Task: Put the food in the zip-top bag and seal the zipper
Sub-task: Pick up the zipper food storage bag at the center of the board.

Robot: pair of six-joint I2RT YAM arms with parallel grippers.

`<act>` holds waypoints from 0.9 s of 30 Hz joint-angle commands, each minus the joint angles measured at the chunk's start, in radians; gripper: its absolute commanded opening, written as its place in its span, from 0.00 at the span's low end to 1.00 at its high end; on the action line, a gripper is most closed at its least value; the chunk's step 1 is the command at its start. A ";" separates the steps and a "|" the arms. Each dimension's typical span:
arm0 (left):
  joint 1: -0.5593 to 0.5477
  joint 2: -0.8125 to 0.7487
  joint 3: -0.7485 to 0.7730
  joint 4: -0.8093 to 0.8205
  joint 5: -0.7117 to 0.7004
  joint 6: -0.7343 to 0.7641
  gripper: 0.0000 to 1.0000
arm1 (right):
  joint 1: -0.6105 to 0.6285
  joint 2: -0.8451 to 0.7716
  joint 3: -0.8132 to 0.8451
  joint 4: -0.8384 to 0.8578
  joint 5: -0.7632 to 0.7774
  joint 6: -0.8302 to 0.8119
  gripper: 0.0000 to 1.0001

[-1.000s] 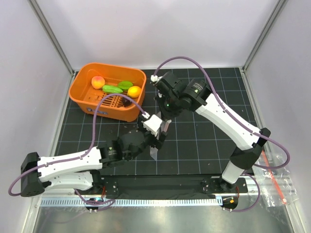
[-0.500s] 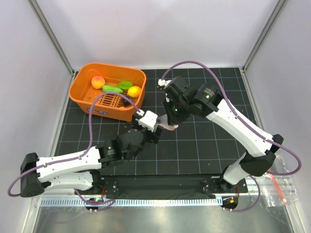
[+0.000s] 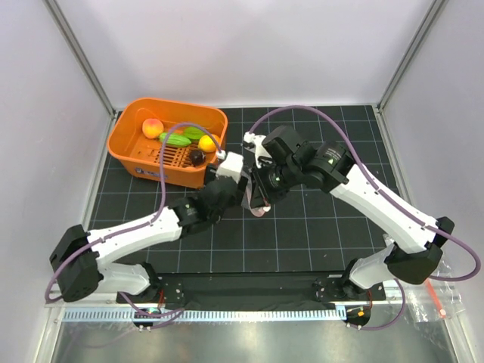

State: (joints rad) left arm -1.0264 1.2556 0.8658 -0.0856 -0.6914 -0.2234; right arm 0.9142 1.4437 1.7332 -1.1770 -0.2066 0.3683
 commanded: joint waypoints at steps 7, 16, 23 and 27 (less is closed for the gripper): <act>0.215 -0.015 0.029 -0.013 0.306 -0.136 0.69 | 0.000 -0.144 -0.084 0.191 -0.166 0.035 0.01; 0.213 -0.283 -0.083 0.021 0.486 -0.136 0.76 | -0.008 -0.270 -0.112 0.299 0.292 0.185 0.01; 0.167 -0.435 -0.149 0.104 0.570 -0.090 0.88 | -0.029 -0.307 -0.188 0.408 0.378 0.305 0.01; 0.112 -0.450 -0.152 0.121 0.569 -0.045 0.88 | -0.029 -0.283 -0.195 0.413 0.362 0.328 0.01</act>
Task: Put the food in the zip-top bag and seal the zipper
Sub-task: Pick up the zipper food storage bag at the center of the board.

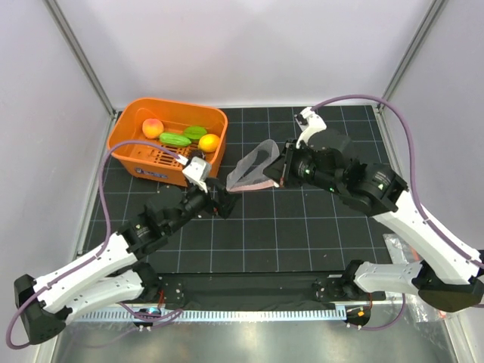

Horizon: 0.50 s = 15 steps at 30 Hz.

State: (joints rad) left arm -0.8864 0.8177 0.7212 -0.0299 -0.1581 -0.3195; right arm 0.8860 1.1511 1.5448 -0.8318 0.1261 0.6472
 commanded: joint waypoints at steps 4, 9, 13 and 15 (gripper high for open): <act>-0.088 -0.011 -0.006 0.082 0.042 0.094 0.85 | 0.001 0.019 -0.015 0.083 0.004 0.078 0.01; -0.154 0.024 0.006 0.085 -0.040 0.158 0.85 | -0.001 0.009 -0.054 0.123 -0.011 0.121 0.01; -0.195 0.067 0.027 0.085 -0.125 0.197 0.80 | -0.001 0.004 -0.078 0.145 -0.039 0.149 0.01; -0.218 0.078 0.033 0.090 -0.175 0.220 0.80 | 0.001 0.009 -0.086 0.145 -0.043 0.152 0.01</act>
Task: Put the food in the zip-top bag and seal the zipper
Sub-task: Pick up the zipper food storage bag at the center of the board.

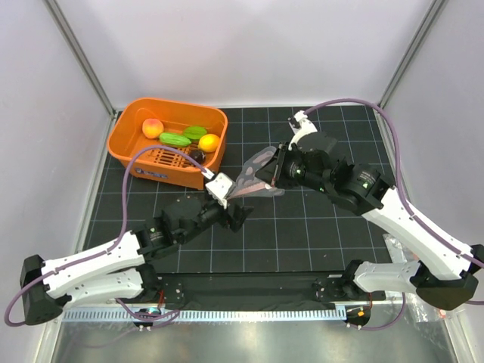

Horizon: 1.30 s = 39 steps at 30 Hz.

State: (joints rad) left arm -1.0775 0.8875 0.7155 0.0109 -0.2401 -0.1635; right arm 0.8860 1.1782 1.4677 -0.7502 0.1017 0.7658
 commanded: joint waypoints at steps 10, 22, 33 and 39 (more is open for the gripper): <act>-0.045 0.068 0.065 0.049 -0.137 0.088 0.17 | -0.001 -0.029 -0.050 0.072 0.007 0.049 0.01; -0.044 0.048 0.140 -0.116 0.025 -0.050 0.00 | -0.001 -0.187 -0.311 0.317 0.585 -0.144 0.90; -0.044 0.070 0.340 -0.423 0.228 -0.175 0.00 | -0.001 -0.494 -0.587 0.535 0.482 -0.448 0.94; -0.044 0.120 0.564 -0.682 0.125 -0.226 0.00 | -0.001 -0.451 -0.602 0.554 0.498 -0.459 0.96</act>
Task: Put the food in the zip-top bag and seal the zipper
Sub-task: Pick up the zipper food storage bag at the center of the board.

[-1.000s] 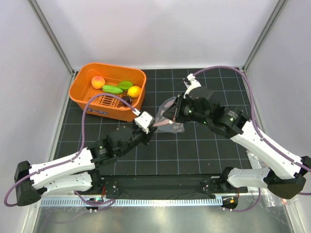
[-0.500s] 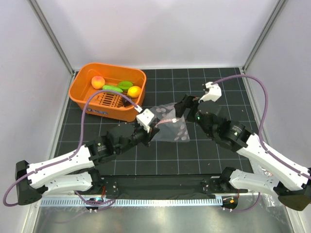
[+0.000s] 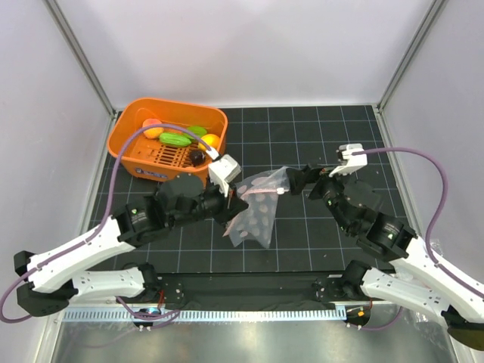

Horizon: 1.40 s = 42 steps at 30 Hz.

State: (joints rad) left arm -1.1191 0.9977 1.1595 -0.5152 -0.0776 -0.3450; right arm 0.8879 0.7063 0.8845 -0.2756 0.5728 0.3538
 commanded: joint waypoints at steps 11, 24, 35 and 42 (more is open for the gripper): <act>-0.002 0.156 0.414 -0.591 -0.006 0.001 0.00 | -0.001 0.013 -0.125 0.196 0.130 -0.096 0.99; -0.002 0.147 0.352 -0.577 0.147 0.141 0.00 | -0.003 0.009 -0.163 0.251 -0.086 -0.144 0.99; -0.002 0.085 0.382 -0.634 -0.056 0.204 0.00 | -0.003 -0.250 -0.386 0.540 -0.350 -0.216 0.93; -0.002 0.001 0.313 -0.631 0.007 0.230 0.00 | -0.003 -0.251 -0.404 0.613 -0.764 -0.283 0.93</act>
State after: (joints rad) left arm -1.1191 1.0176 1.4811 -1.1419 -0.1032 -0.1482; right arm 0.8856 0.4137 0.4595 0.2157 0.0307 0.1238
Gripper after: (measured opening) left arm 0.023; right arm 0.928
